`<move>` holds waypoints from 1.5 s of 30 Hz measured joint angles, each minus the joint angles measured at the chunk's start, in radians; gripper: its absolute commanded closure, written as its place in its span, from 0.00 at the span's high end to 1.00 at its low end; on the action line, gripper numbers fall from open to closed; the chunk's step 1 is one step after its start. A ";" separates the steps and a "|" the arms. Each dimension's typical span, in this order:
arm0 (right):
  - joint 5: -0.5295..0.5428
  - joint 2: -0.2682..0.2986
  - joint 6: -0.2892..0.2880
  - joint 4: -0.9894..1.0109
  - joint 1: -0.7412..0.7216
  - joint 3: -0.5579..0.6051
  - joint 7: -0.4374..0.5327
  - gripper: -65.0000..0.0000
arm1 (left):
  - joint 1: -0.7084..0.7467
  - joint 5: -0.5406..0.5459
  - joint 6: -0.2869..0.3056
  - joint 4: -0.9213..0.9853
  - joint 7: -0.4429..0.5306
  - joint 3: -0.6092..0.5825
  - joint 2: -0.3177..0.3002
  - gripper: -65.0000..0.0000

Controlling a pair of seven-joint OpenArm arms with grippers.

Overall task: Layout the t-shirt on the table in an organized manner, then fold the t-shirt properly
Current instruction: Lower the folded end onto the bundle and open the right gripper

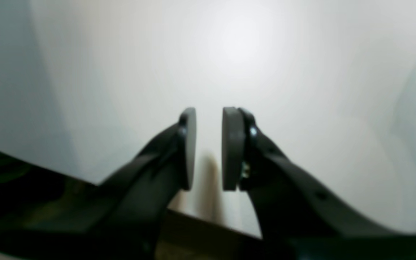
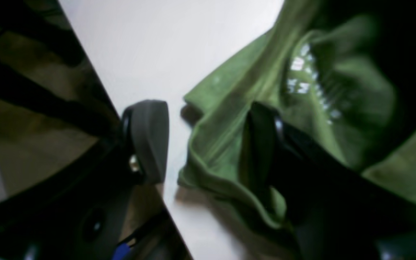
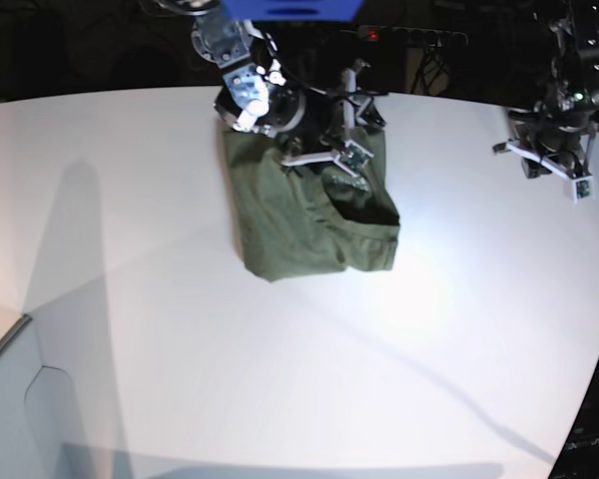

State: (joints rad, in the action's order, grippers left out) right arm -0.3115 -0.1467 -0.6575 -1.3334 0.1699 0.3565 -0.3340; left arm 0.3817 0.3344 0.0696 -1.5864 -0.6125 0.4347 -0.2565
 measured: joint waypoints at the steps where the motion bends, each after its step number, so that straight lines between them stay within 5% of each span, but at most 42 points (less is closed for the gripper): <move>1: 0.000 0.003 0.000 0.010 -0.011 0.022 -0.005 0.55 | 0.001 0.000 0.000 0.000 -0.006 0.011 0.003 0.19; 11: -0.002 0.004 0.000 -0.053 -0.027 0.137 -0.003 0.55 | 0.003 -0.001 -0.003 -0.023 -0.016 0.027 0.004 0.19; 14: 0.011 0.000 0.000 -0.169 -0.023 0.058 0.007 0.55 | 0.003 0.000 -0.002 -0.058 -0.012 0.019 0.014 0.19; 21: 0.004 0.009 0.000 -0.379 -0.003 -0.179 0.001 0.55 | 0.008 -0.001 -0.008 -0.151 -0.012 -0.010 0.153 0.20; 29: 0.004 0.013 -0.001 -0.393 0.019 -0.365 -0.002 0.55 | 0.035 -0.004 -0.010 -0.168 -0.013 -0.227 0.224 0.20; 45: 0.003 0.066 -0.001 -0.391 0.064 -0.404 -0.007 0.55 | 0.023 -0.004 -0.010 -0.163 -0.013 -0.370 0.220 0.19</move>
State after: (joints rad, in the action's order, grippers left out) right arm -0.3084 -0.0803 -0.6582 -1.7241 0.2344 -0.0475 -0.3408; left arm 0.4046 0.3302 0.0593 -1.7493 -0.6250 0.0647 -0.0360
